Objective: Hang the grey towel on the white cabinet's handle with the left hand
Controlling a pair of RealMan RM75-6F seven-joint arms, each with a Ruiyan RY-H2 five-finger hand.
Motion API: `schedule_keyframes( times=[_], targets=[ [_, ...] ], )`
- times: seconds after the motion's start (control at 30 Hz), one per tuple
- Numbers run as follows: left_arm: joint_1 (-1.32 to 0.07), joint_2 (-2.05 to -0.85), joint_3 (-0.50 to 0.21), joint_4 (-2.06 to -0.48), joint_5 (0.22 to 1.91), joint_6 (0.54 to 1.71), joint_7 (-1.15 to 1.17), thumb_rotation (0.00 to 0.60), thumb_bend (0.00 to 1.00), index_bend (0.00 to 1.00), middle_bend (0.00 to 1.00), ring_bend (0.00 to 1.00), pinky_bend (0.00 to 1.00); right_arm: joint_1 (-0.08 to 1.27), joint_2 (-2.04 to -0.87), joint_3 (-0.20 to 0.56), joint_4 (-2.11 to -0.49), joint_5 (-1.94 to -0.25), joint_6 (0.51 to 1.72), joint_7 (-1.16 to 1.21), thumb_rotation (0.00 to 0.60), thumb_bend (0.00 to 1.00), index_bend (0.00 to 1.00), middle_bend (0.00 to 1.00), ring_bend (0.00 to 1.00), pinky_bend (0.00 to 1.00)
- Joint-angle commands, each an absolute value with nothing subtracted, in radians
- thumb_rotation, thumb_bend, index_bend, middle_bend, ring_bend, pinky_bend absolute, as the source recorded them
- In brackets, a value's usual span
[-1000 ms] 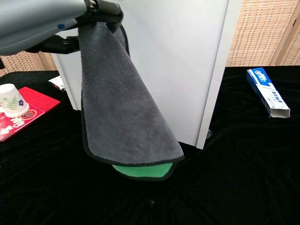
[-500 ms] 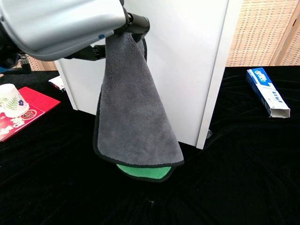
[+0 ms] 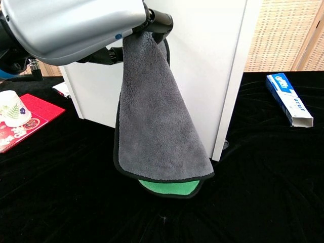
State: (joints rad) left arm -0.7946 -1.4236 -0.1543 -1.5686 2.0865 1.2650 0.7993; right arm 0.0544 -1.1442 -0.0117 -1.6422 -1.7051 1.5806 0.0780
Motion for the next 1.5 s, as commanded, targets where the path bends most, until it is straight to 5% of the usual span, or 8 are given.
schedule_keyframes(
  times=[0.03,1.5],
  targets=[
    [-0.794,-1.424,-0.156,-1.571,2.081,1.265,0.799,0.600,0.41,0.80,0.88,0.79,0.67,0.053,-1.145,-0.012,-1.642,-1.705,1.582,0.077,0.600,0.12,0.08,0.00,0.00,0.00],
    [-0.756,-1.451,-0.124,-1.484,2.030,1.281,0.818,0.600,0.38,0.78,0.83,0.76,0.64,0.053,-1.143,-0.011,-1.646,-1.700,1.580,0.077,0.600,0.12,0.08,0.00,0.00,0.00]
  ],
)
